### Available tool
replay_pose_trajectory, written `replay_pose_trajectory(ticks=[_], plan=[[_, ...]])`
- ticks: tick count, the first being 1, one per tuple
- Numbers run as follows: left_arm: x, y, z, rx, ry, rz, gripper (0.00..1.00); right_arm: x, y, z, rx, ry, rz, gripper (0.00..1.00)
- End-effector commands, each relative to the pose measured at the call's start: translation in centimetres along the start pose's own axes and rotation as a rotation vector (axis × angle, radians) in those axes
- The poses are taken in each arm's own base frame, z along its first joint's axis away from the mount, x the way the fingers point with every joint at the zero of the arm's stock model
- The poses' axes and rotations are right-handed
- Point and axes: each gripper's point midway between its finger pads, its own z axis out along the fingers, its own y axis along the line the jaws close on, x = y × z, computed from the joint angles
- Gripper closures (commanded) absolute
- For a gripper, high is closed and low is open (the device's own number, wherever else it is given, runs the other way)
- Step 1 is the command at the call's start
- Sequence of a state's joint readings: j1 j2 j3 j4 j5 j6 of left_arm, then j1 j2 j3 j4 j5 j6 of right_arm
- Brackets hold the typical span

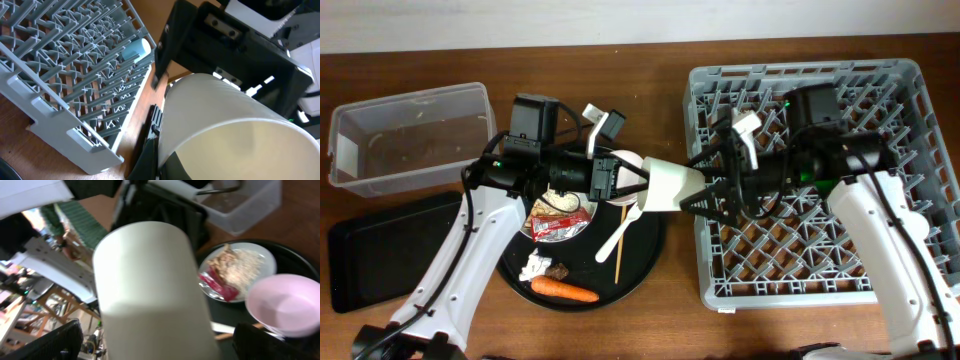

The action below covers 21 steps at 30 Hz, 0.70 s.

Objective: Sort waste into correct bins and load items into the dishwasher rack
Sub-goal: 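Pass the white paper cup from the left gripper to the right gripper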

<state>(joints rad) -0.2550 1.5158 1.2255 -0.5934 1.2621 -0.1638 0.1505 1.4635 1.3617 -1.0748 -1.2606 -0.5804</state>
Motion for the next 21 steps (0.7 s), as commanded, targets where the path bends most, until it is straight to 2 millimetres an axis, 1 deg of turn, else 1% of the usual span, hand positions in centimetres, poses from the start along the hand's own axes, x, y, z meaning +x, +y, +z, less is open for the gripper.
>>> replay_pose_trajectory(ticks=[1, 6, 8, 9, 11, 12, 13, 14, 15, 16, 17, 18, 19, 20, 21], plan=[[-0.1, -0.5, 0.0, 0.032, 0.004, 0.027, 1.0, -0.5, 1.5, 0.9, -0.068, -0.006, -0.034, 0.07], [-0.2, -0.5, 0.0, 0.033, 0.0, 0.04, 1.0, -0.3, 1.6, 0.9, -0.068, 0.002, -0.015, 0.28], [-0.3, -0.5, 0.0, 0.032, 0.0, 0.04, 1.0, -0.2, 1.6, 0.9, -0.068, 0.002, -0.012, 0.31], [-0.3, -0.5, 0.0, 0.032, 0.0, 0.04, 1.0, -0.2, 1.6, 0.9, -0.068, 0.003, -0.013, 0.35], [-0.3, -0.1, 0.0, 0.011, -0.004, 0.04, 1.0, -0.2, 1.6, 1.0, -0.066, 0.004, -0.013, 0.39], [-0.4, 0.1, 0.0, -0.003, -0.006, 0.04, 0.99, -0.2, 1.6, 1.0, -0.065, 0.004, -0.013, 0.45], [-0.4, 0.3, 0.0, -0.017, -0.008, 0.04, 0.99, -0.2, 1.6, 1.0, -0.065, 0.004, -0.013, 0.47], [-0.4, 0.6, 0.0, -0.031, -0.011, 0.039, 0.92, -0.1, 1.4, 1.0, -0.058, 0.009, -0.013, 0.48], [-0.5, 0.8, 0.0, -0.047, -0.013, 0.038, 0.8, 0.0, 1.1, 0.9, -0.04, 0.019, -0.012, 0.49], [-0.4, 1.4, -0.1, -0.079, -0.015, 0.029, 0.62, 0.7, 0.1, 0.9, 0.017, 0.056, 0.02, 0.49], [-0.4, 1.8, -0.1, -0.101, -0.016, 0.023, 0.57, 1.3, -0.8, 0.8, 0.075, 0.091, 0.051, 0.49], [-0.2, 2.9, -0.3, -0.165, -0.017, -0.001, 0.55, 2.1, -2.1, 0.6, 0.153, 0.133, 0.096, 0.52], [0.3, 5.5, -1.3, -0.325, -0.02, -0.052, 0.53, 3.1, -4.0, -0.2, 0.274, 0.182, 0.163, 0.54], [0.9, 7.1, -2.2, -0.437, -0.019, -0.085, 0.5, 3.6, -5.2, -1.1, 0.358, 0.201, 0.213, 0.55], [1.8, 9.1, -4.0, -0.607, -0.012, -0.125, 0.48, 4.4, -7.3, -3.4, 0.511, 0.217, 0.311, 0.55]])
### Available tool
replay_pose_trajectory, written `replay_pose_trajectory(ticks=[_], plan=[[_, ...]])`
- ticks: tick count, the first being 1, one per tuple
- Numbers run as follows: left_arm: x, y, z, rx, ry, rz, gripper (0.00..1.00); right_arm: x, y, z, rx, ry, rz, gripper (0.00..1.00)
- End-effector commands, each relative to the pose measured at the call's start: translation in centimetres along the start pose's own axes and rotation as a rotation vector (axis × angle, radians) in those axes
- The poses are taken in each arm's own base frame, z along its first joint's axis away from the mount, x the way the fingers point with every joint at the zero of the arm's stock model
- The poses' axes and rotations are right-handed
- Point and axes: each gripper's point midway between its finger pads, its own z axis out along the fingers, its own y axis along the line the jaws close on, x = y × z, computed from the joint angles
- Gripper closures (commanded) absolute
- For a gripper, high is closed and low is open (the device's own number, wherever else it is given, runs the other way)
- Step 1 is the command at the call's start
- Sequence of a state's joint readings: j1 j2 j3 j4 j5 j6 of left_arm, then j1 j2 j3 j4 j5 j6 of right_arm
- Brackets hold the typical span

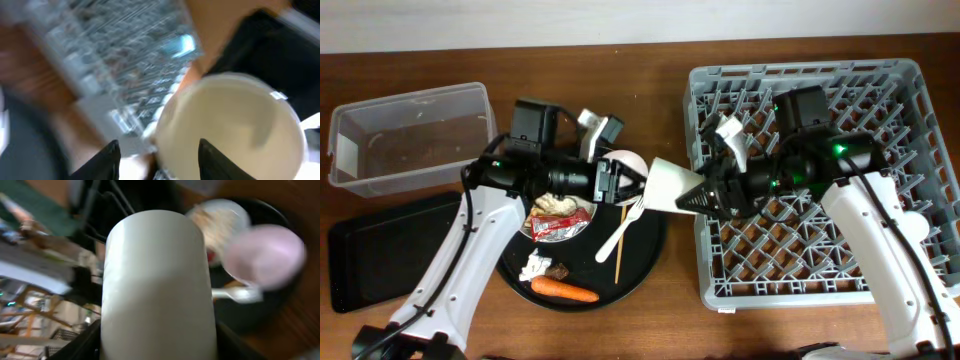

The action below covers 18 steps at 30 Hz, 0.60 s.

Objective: Sort waste into correct bins and load items into the dishwasher rack
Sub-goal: 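Pass the white paper cup from the left gripper to the right gripper, then set the white paper cup into the rack with the right gripper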

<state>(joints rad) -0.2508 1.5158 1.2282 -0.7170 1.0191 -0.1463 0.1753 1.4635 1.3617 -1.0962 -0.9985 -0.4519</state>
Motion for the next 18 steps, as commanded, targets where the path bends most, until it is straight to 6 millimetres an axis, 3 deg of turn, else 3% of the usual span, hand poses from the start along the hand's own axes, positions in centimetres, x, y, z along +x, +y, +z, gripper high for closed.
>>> replay_pose_trajectory(ticks=[1, 3, 4, 6, 9, 10, 14, 18], plan=[[1.2, 7.7, -3.8, -0.524, -0.024, -0.076, 0.48, 1.8, -6.7, -3.9, 0.397, 0.068, 0.269, 0.55], [2.3, 9.4, -6.0, -0.676, -0.011, -0.111, 0.47, 2.9, -9.1, -7.7, 0.584, 0.069, 0.408, 0.55], [3.2, 10.0, -7.3, -0.749, -0.001, -0.134, 0.47, 3.9, -10.9, -11.7, 0.744, 0.051, 0.527, 0.56], [3.3, 9.8, -7.7, -0.76, -0.005, -0.132, 0.47, 5.2, -12.2, -15.4, 0.869, 0.03, 0.615, 0.57], [3.3, 9.7, -7.8, -0.76, -0.008, -0.13, 0.47, 10.5, -15.1, -23.5, 1.168, -0.008, 0.88, 0.61], [3.3, 9.7, -7.8, -0.76, -0.008, -0.13, 0.47, 11.8, -15.6, -25.1, 1.21, -0.013, 0.936, 0.61], [3.3, 9.7, -7.8, -0.76, -0.008, -0.131, 0.47, 15.8, -16.9, -27.5, 1.237, -0.019, 1.124, 0.6], [3.3, 9.7, -7.8, -0.76, -0.008, -0.131, 0.46, 18.1, -18.3, -26.7, 1.19, 0.045, 1.233, 0.59]])
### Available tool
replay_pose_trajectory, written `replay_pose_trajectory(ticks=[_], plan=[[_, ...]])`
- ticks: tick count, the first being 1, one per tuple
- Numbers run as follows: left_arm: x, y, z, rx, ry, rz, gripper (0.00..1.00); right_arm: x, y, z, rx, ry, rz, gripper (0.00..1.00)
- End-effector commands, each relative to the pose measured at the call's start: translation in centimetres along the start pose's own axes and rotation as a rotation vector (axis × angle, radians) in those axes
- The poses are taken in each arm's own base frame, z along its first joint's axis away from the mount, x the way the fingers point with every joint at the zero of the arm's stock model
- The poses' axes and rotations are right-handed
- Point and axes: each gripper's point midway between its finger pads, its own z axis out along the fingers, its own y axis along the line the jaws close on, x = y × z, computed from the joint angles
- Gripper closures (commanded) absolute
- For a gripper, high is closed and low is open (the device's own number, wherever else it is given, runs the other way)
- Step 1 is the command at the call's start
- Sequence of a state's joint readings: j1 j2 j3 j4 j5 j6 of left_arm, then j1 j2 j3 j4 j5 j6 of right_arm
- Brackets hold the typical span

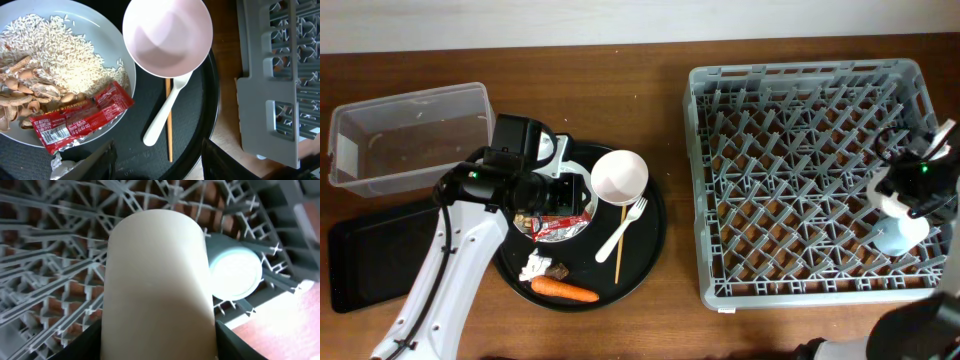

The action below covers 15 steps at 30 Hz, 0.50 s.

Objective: Sort waste into correct bins and load items into the dishwasher rack
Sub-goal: 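Set the white paper cup into the rack with the right gripper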

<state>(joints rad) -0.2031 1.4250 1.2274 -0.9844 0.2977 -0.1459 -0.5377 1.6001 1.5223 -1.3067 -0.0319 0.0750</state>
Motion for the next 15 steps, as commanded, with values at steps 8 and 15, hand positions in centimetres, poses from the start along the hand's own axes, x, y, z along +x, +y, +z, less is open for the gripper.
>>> replay_pose_trajectory(ticks=[8, 15], plan=[[-0.2, 0.1, -0.6, -0.008, -0.02, 0.008, 0.45, 0.2, 1.1, 3.4, -0.07, 0.137, 0.033, 0.01], [-0.2, 0.1, -0.6, -0.009, -0.02, 0.008, 0.41, 2.4, 8.7, -0.8, -0.316, 0.082, -0.203, 0.01]])
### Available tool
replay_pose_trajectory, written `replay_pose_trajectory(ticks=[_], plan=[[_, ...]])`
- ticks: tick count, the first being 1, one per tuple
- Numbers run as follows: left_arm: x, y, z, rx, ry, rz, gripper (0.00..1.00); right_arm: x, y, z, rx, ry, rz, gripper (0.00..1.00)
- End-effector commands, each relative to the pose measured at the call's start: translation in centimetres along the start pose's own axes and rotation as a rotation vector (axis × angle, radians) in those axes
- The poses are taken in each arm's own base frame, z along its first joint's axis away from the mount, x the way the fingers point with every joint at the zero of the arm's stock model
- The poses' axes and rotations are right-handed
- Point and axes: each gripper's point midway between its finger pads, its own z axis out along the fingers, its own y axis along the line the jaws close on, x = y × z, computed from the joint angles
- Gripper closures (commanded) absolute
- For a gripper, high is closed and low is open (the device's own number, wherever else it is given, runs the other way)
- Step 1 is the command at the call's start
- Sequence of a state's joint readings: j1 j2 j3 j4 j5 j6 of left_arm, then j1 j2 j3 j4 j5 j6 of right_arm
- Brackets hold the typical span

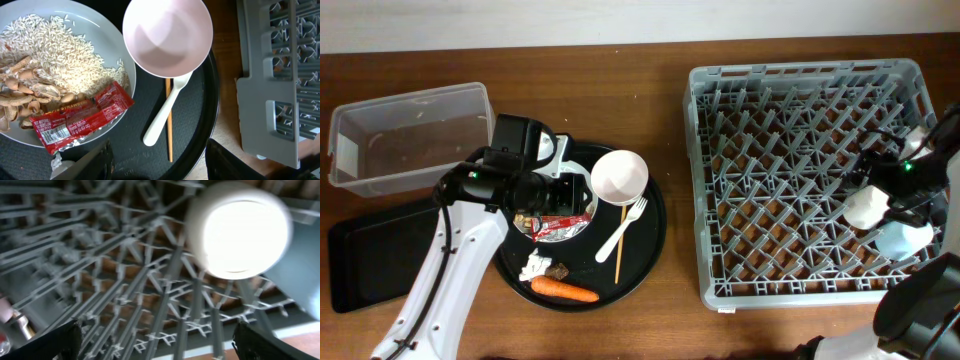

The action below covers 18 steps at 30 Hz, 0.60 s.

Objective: Sort waste into correct bins and load items into the dishwasher rack
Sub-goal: 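Set the white paper cup into the rack with the right gripper, then grasp the pink bowl on the tray with the right gripper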

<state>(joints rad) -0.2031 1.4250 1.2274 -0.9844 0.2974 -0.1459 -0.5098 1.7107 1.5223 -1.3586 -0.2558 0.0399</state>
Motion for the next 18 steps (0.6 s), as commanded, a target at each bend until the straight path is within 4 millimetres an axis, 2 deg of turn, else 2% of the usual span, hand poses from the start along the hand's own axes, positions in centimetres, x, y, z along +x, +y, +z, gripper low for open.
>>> replay_pose_trajectory(ticks=[1, 4, 6, 7, 8, 10, 14, 16, 18], plan=[[-0.2, 0.1, -0.6, -0.009, -0.02, 0.008, 0.41, 1.7, 6.4, -2.9, -0.089, -0.087, -0.234, 0.01], [-0.4, 0.5, -0.6, -0.034, -0.028, 0.009, 0.41, 5.3, 13.4, -3.3, -0.159, -0.091, -0.503, 0.01], [-0.4, 0.6, -0.6, -0.041, -0.029, 0.009, 0.41, 8.0, 18.3, -2.5, -0.232, -0.063, -0.66, 0.01], [-0.4, 0.7, -0.6, -0.042, -0.028, 0.008, 0.41, 9.8, 21.7, -1.9, -0.296, -0.053, -0.76, 0.01], [-0.3, 0.9, -0.6, -0.054, -0.026, 0.001, 0.41, 10.5, 23.3, -1.5, -0.312, -0.059, -0.81, 0.02], [0.2, 3.3, -0.9, -0.176, -0.018, -0.128, 0.4, 11.6, 26.2, 0.0, -0.281, -0.088, -0.877, 0.07], [1.7, 7.0, -2.1, -0.237, 0.026, -0.259, 0.39, 12.4, 31.5, 3.8, -0.224, -0.19, -1.016, 0.05], [1.9, 8.4, -2.6, -0.252, 0.026, -0.305, 0.37, 11.6, 33.2, 6.4, -0.18, -0.227, -0.971, 0.08], [1.9, 8.7, -2.7, -0.254, 0.022, -0.315, 0.37, 11.1, 33.8, 9.4, -0.161, -0.206, -0.906, 0.18]])
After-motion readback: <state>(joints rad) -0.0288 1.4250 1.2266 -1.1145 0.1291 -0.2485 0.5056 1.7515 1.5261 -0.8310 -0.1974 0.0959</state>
